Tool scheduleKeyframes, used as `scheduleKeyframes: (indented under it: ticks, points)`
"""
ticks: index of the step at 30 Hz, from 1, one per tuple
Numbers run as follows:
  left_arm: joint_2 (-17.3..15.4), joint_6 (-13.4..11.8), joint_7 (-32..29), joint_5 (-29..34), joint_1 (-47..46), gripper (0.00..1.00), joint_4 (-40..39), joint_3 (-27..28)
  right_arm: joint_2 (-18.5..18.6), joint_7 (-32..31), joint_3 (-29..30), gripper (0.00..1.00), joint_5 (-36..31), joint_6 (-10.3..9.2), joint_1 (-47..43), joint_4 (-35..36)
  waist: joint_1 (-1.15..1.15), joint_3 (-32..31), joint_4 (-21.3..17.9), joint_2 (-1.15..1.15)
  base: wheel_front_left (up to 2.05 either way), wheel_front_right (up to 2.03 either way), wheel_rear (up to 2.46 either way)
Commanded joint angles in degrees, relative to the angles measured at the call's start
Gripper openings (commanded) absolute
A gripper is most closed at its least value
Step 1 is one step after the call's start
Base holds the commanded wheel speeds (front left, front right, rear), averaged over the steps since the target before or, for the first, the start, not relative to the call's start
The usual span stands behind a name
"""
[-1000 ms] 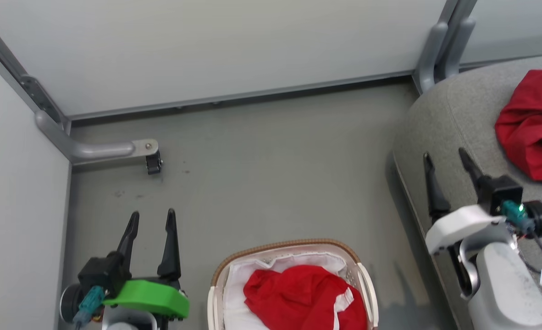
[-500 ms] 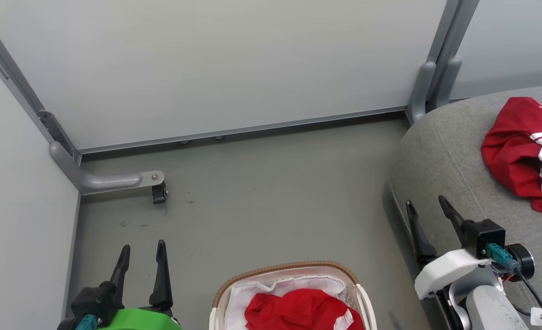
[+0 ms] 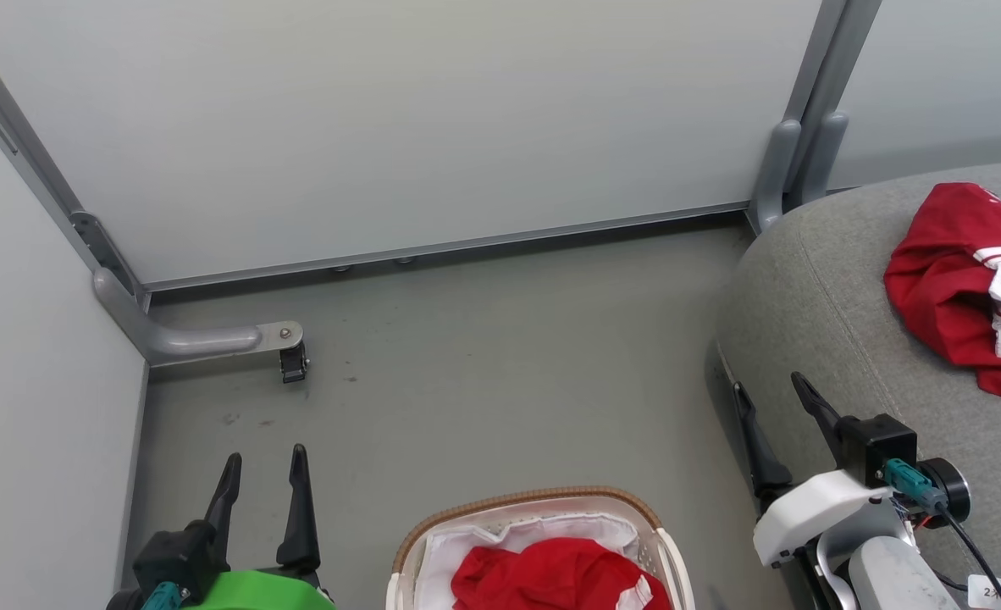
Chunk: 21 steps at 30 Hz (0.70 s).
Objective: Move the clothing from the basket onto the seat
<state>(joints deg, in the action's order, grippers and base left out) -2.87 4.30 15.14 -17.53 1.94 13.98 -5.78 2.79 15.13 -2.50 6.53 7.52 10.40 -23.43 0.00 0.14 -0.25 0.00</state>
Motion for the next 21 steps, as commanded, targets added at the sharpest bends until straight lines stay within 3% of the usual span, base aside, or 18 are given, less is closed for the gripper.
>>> scheduleKeyframes:
  ticks: [1,21]
  points:
    - [0.0,0.2,0.0,0.2,0.5,1.00,0.2,-0.1,0.2,0.0,-0.1,1.00,0.2,-0.06,-0.6,-0.1,0.00,0.0,0.0,0.00,0.00,0.00,0.00]
    - [0.0,0.3,0.0,0.4,-0.7,1.00,0.4,-0.8,0.2,0.0,-0.3,1.00,0.5,-0.06,0.0,0.3,0.00,0.7,-0.1,0.00,0.00,0.00,0.00]
